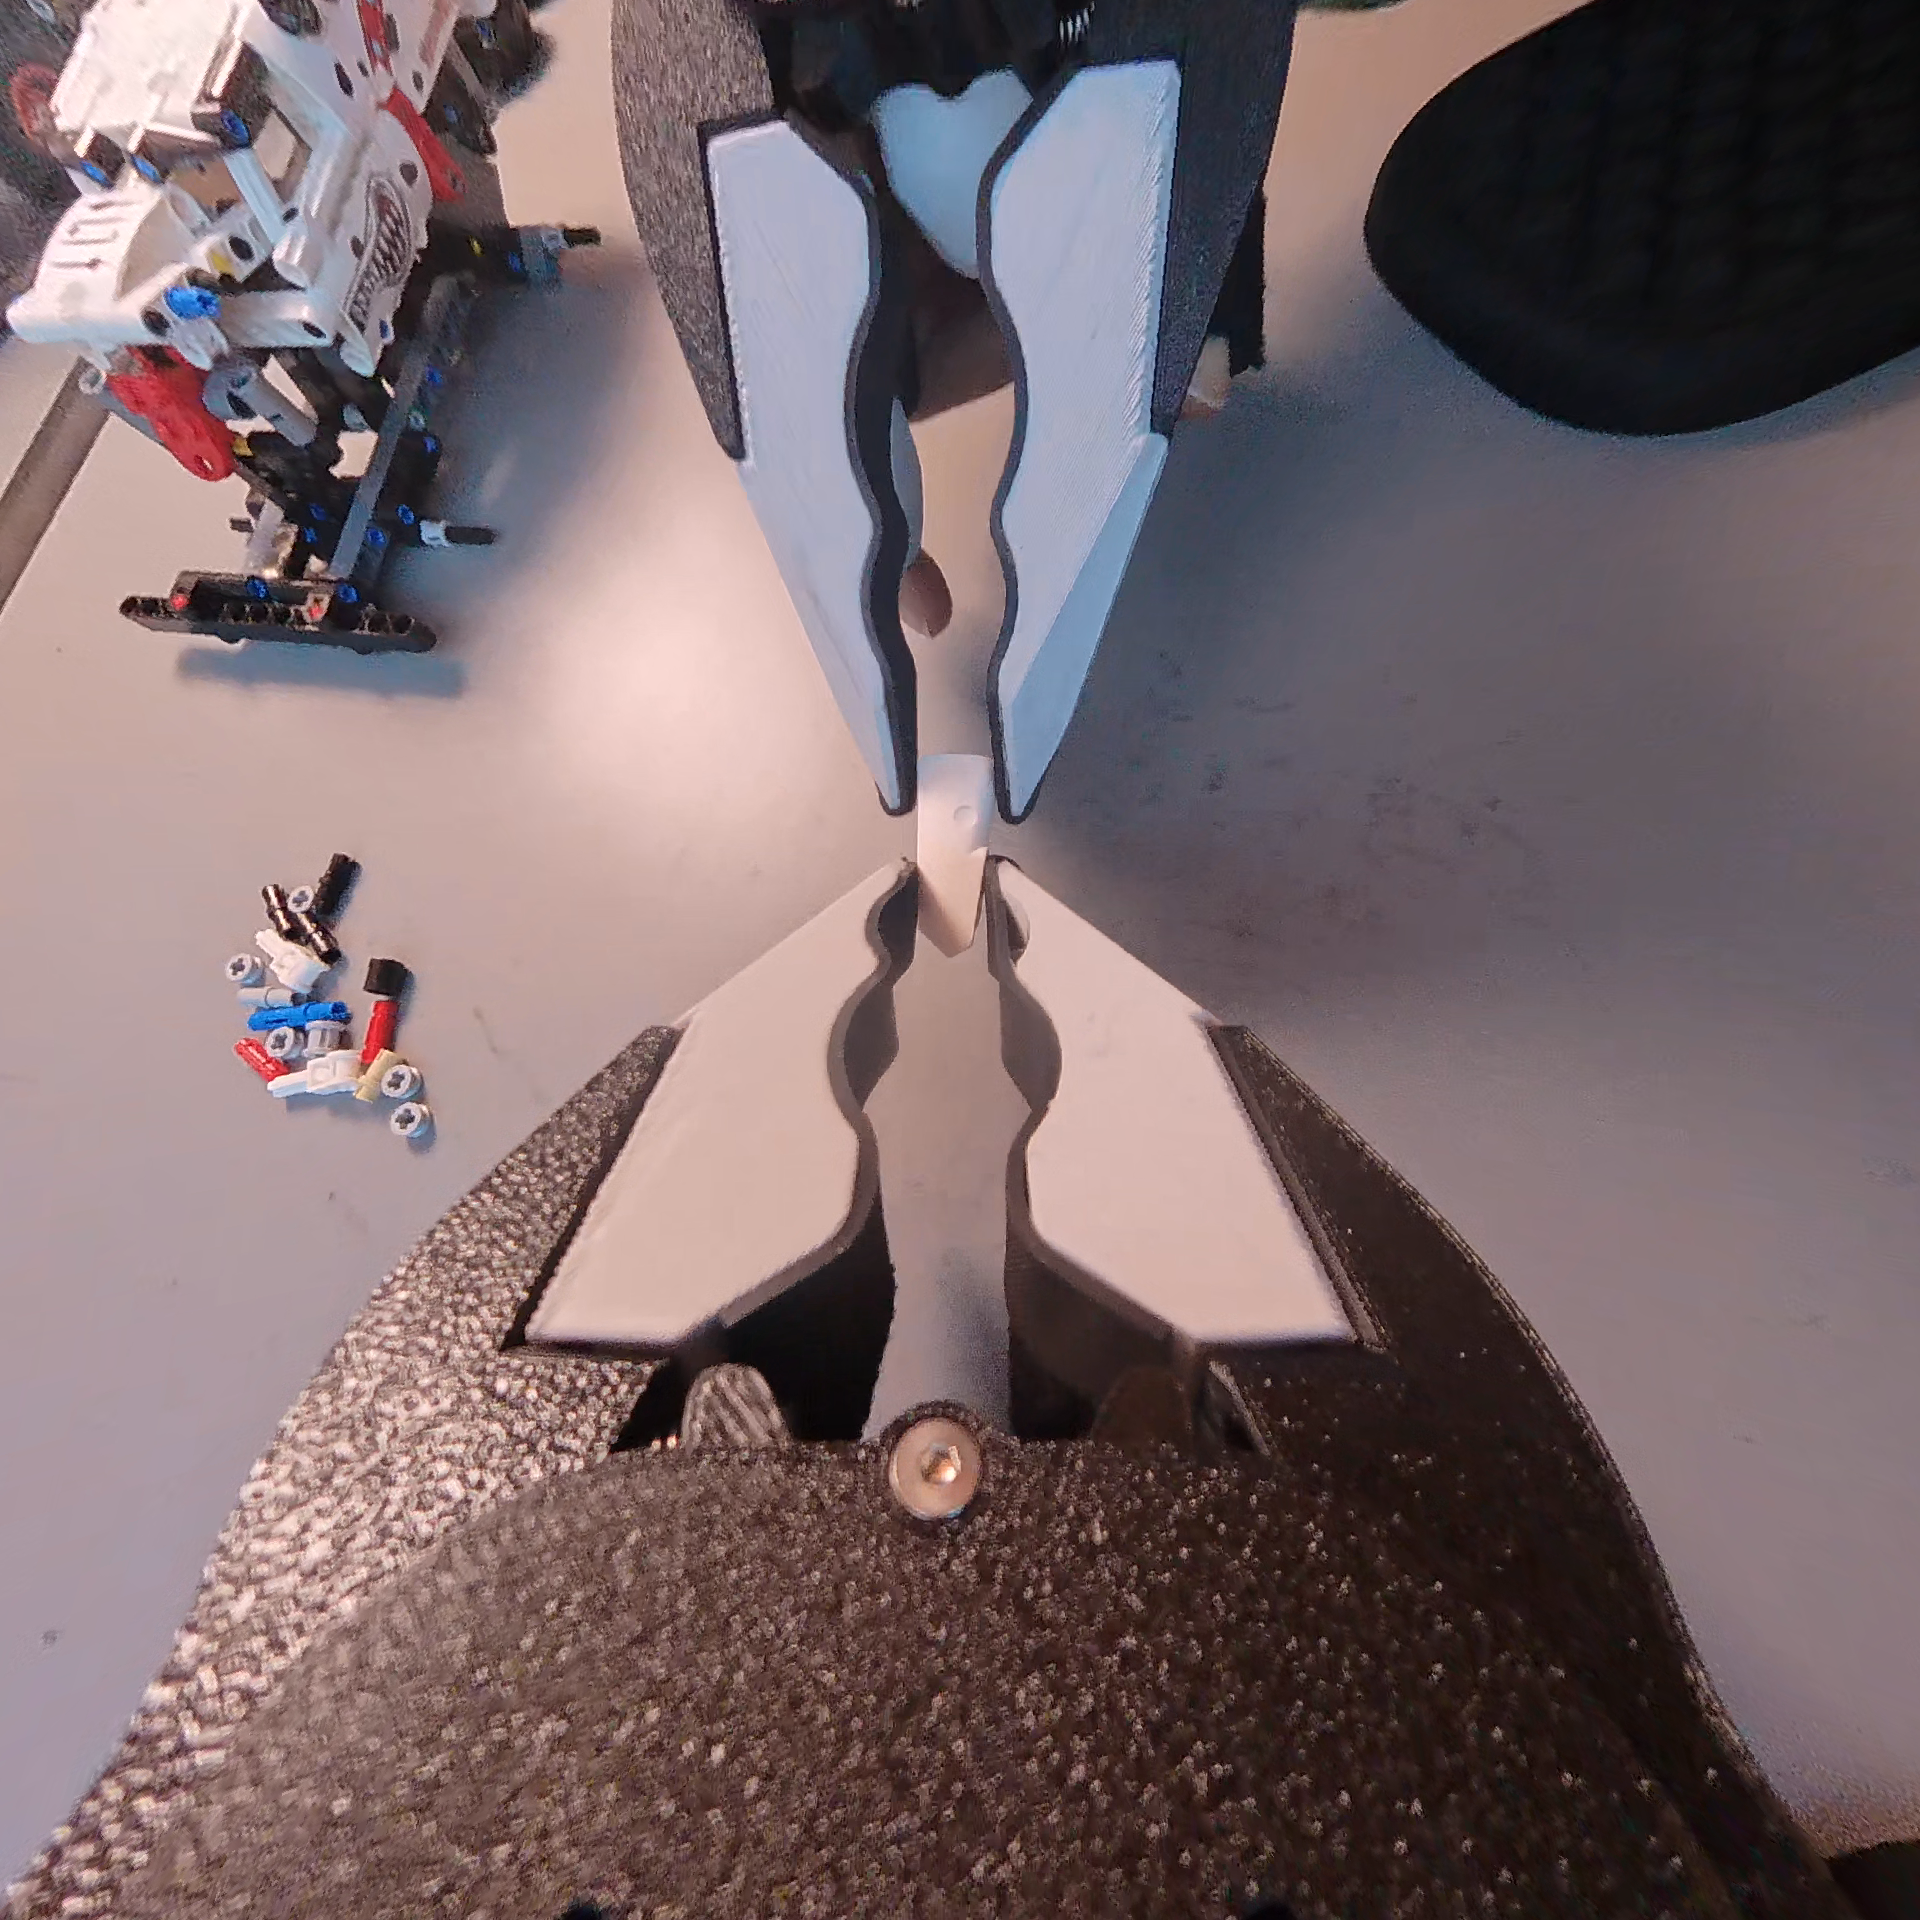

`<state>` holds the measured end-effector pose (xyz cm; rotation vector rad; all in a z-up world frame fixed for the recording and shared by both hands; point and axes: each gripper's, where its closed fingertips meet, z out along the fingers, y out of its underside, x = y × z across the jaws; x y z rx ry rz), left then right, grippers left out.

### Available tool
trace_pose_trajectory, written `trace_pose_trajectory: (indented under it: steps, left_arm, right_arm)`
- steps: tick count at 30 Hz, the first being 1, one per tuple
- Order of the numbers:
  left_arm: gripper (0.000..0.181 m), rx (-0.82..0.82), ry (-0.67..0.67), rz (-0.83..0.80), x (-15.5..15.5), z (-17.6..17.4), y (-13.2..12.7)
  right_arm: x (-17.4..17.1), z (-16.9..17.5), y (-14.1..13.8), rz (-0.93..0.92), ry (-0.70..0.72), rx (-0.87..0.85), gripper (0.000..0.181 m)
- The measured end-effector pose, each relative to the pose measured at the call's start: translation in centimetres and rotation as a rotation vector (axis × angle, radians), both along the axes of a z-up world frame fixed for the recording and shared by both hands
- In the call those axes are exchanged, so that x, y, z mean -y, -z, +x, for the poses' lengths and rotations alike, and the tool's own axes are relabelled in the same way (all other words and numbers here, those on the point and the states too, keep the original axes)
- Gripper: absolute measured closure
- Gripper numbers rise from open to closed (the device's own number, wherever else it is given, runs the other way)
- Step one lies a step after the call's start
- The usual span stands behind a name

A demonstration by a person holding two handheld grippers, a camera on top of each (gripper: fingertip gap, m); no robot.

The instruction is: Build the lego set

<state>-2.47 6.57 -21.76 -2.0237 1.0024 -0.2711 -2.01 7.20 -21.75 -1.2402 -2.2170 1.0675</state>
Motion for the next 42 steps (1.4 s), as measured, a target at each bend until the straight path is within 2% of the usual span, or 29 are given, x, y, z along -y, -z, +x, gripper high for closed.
trace_pose_trajectory:
  steps: [7, 14, 17, 19, 21, 23, 25, 28, 31, 34, 37, 42]
  left_arm:
    - [0.169, -0.073, -0.035, -0.111, 0.2, 0.0, 2.6]
    - [0.169, -0.042, -0.047, -0.149, 0.3, 0.1, 2.6]
    - [0.155, -0.006, -0.059, -0.171, 0.4, -0.1, 2.4]
    - [0.151, 0.102, -0.071, -0.165, 0.1, -0.4, 0.9]
    - [0.152, 0.247, -0.14, -0.11, -1.6, -1.9, -1.9]
    - [0.155, 0.379, -0.278, -0.029, -4.9, -5.1, -4.9]
    - [0.155, 0.414, -0.454, 0.019, -8.9, -9.5, -6.0]
    - [0.152, 0.234, -0.67, 0.071, -14.8, -16.4, -4.2]
    - [0.145, 0.108, -0.758, 0.035, -19.2, -20.1, -1.5]
    - [0.138, 0.007, -0.767, 0.003, -22.0, -21.5, 0.4]
    - [0.135, -0.111, -0.749, -0.011, -23.5, -22.2, 1.8]
    - [0.141, -0.208, -0.723, -0.02, -24.4, -22.7, 1.9]
  right_arm:
    - [-1.3, 1.1, 0.5, 0.02, 0.051, 0.001, 0.156]
    - [-2.1, 1.7, -0.8, -0.018, 0.109, -0.054, 0.156]
    - [-2.4, 2.1, -1.9, -0.042, 0.139, -0.097, 0.156]
    - [-2.6, 2.4, -3.0, -0.057, 0.167, -0.139, 0.156]
    - [-2.7, 2.8, -4.5, -0.075, 0.198, -0.198, 0.156]
    - [-2.9, 3.0, -6.0, -0.094, 0.234, -0.268, 0.156]
    - [-3.1, 3.1, -7.4, -0.13, 0.272, -0.334, 0.156]
    - [-3.5, 3.2, -8.4, -0.153, 0.321, -0.402, 0.157]
    - [-4.0, 3.4, -8.5, -0.154, 0.355, -0.427, 0.157]
    - [-4.4, 3.8, -8.5, -0.15, 0.377, -0.442, 0.157]
    - [-4.9, 4.0, -8.6, -0.147, 0.394, -0.456, 0.157]
    - [-5.2, 4.2, -8.9, -0.142, 0.4, -0.475, 0.158]
